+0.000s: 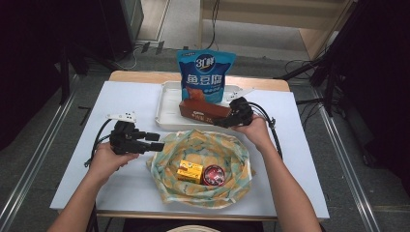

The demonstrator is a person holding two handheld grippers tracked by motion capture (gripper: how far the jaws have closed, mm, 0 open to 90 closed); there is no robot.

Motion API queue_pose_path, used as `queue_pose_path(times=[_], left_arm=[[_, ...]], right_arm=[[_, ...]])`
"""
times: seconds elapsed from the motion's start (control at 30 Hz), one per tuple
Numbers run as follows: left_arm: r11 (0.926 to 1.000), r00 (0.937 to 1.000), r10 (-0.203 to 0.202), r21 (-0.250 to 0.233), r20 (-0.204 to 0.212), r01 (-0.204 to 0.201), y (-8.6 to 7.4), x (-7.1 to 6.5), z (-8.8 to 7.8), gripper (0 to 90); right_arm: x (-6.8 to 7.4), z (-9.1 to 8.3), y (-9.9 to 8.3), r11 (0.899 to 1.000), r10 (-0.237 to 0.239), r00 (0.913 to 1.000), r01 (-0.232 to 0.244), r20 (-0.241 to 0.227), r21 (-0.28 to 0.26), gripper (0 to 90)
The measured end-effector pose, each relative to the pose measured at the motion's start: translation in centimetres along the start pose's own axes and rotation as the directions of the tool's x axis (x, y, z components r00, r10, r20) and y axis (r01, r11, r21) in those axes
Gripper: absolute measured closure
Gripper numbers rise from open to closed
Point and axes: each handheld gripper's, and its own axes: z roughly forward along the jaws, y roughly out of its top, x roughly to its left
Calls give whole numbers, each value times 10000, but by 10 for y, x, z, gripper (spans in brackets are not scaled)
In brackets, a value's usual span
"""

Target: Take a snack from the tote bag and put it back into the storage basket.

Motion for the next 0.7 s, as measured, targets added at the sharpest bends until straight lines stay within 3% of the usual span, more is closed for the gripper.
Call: queue_pose_path(times=[0.13, 0.3, 0.4, 0.47, 0.7], left_arm=[[10000, 10000, 7, -14, 3, -7, 0, 0, 0, 422], [10000, 10000, 16, 7, 9, -16, 0, 0, 0, 422], [10000, 10000, 62, 64, -10, -62, 0, 0, 1, 422], [10000, 10000, 67, 57, 4, -67, 0, 0, 1, 422], [10000, 10000, 71, 55, -2, -71, 0, 0, 1, 423]], right_arm=[[-2, 0, 0, 9998, 175, 9998, -175, 27, -79, 326], [-4, 0, -1, 9995, 286, 9988, -282, 386, -122, 282], [-7, 0, 0, 9970, 753, 9957, -743, 531, -213, 203], [-8, 0, 0, 9962, 828, 9943, -809, 667, -316, 176], [-7, -7, 1, 9914, 1050, 9911, -978, 815, -875, 179]])
